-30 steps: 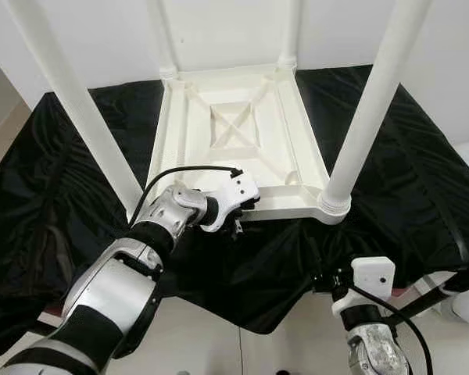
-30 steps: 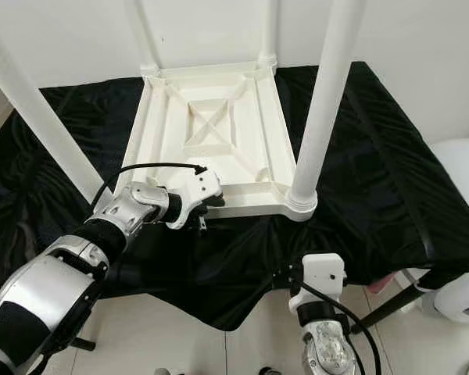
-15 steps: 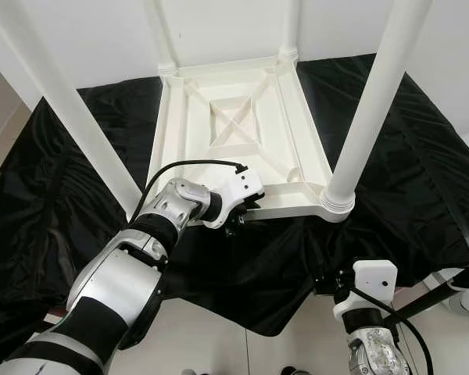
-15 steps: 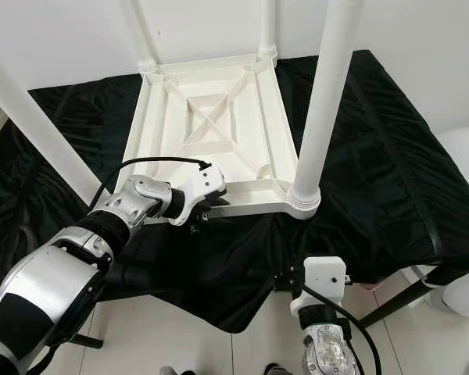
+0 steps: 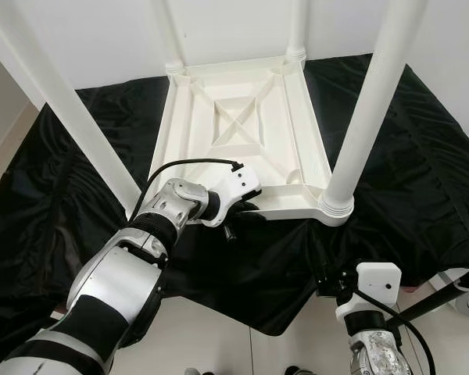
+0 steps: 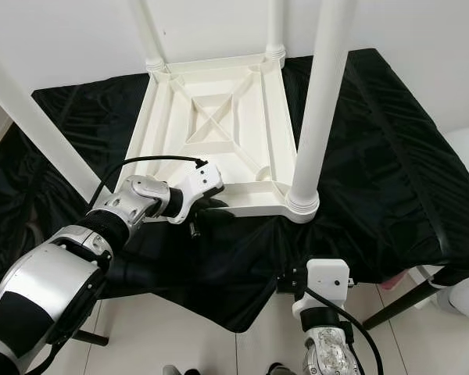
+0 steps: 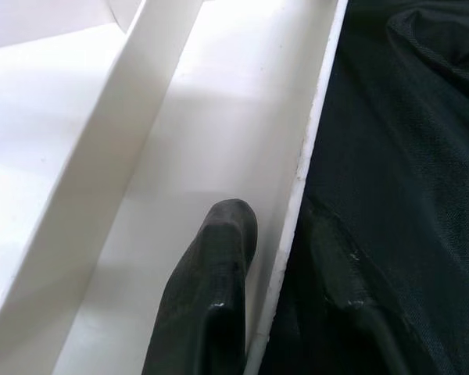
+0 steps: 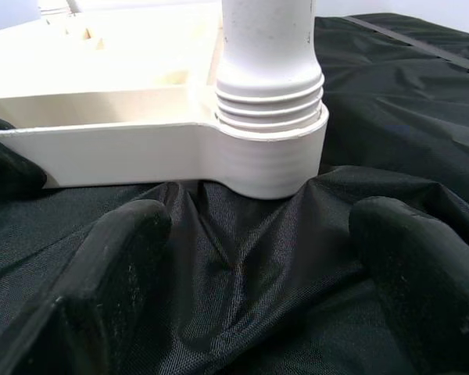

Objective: Building children table

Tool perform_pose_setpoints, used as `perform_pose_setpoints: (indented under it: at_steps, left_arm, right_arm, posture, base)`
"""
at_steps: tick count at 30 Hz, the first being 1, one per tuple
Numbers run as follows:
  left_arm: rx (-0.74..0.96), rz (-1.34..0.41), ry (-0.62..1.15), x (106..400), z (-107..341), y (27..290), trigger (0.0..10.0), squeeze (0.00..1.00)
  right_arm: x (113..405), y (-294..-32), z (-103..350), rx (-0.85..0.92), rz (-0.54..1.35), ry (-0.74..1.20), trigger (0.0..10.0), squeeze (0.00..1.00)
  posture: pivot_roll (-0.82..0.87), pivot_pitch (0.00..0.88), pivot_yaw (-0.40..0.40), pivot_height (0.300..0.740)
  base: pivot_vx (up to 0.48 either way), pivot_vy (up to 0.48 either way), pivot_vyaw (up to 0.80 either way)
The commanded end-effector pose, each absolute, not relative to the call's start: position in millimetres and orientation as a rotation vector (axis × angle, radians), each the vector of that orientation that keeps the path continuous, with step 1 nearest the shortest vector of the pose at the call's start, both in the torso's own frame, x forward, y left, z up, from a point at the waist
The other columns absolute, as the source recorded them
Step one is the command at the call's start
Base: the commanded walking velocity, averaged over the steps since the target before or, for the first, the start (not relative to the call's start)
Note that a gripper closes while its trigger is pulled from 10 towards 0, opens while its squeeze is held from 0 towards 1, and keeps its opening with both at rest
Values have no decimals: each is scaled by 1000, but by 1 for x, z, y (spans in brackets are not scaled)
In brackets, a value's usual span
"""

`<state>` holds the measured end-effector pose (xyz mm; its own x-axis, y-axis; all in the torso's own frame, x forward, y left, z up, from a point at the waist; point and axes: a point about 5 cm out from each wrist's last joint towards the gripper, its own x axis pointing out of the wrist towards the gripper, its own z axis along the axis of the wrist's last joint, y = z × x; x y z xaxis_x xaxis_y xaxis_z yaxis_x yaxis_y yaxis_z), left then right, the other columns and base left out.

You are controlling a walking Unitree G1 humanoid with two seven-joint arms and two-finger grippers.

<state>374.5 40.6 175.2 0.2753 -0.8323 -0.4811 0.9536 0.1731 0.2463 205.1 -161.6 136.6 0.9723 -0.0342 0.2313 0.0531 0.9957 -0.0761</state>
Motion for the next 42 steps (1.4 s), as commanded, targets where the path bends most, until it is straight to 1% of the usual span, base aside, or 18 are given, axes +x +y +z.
perform_pose_setpoints:
  at_steps: [1,4,6,7,16,19,24,25,27,34,38,39,40,42]
  left_arm:
    - [654,-1334,312,370,165,41,10000,0]
    - [654,-1351,318,369,164,41,10000,0]
    - [663,-1367,323,368,163,41,118,0]
    - [667,-1378,327,367,162,41,0,0]
    - [706,-1421,346,363,154,42,0,0]
    - [703,-1434,346,362,154,43,0,0]
    - [679,-1434,330,365,161,46,0,0]
    - [664,-1441,318,367,167,50,0,0]
    - [658,-1451,310,367,170,53,0,0]
    - [626,-1458,289,369,178,58,0,0]
    - [572,-1449,229,374,195,60,0,0]
    - [560,-1448,206,375,201,61,8980,0]
    - [538,-1455,188,375,207,62,10000,0]
    - [512,-1461,164,376,215,62,10000,0]
  right_arm:
    - [202,-161,135,-88,-48,-226,10000,0]
    - [202,-162,135,-88,-50,-224,10000,0]
    - [202,-162,135,-88,-54,-222,10000,0]
    - [201,-162,135,-87,-55,-222,10000,0]
    - [202,-163,137,-90,-52,-229,10000,0]
    - [206,-166,144,-93,-52,-257,10000,0]
    - [213,-170,161,-101,-48,-321,10000,0]
    - [216,-170,171,-108,-32,-364,10000,0]
    - [217,-170,175,-112,-20,-377,10000,0]
    - [218,-172,179,-111,-4,-379,10000,0]
    - [223,-176,178,-109,5,-356,10000,0]
    - [223,-177,175,-106,11,-338,10000,0]
    - [224,-178,171,-96,19,-313,10000,0]
    - [225,-178,165,-92,41,-279,10000,0]
  posture:
    - [-195,203,173,740]
    - [-197,202,175,740]
    - [-199,201,178,740]
    - [-201,201,179,740]
    - [-207,189,182,740]
    - [-209,183,182,740]
    - [-210,172,179,740]
    - [-207,170,175,740]
    - [-201,171,171,740]
    - [-195,172,164,740]
    - [-183,181,153,740]
    - [-180,184,152,740]
    - [-175,190,149,740]
    - [-172,191,145,740]
  base:
    - [0,0,0]
    - [0,0,0]
    - [0,0,0]
    - [0,0,0]
    - [0,0,0]
    - [0,0,0]
    - [0,0,0]
    - [0,0,0]
    - [0,0,0]
    - [0,0,0]
    - [0,0,0]
    - [0,0,0]
    - [0,0,0]
    - [0,0,0]
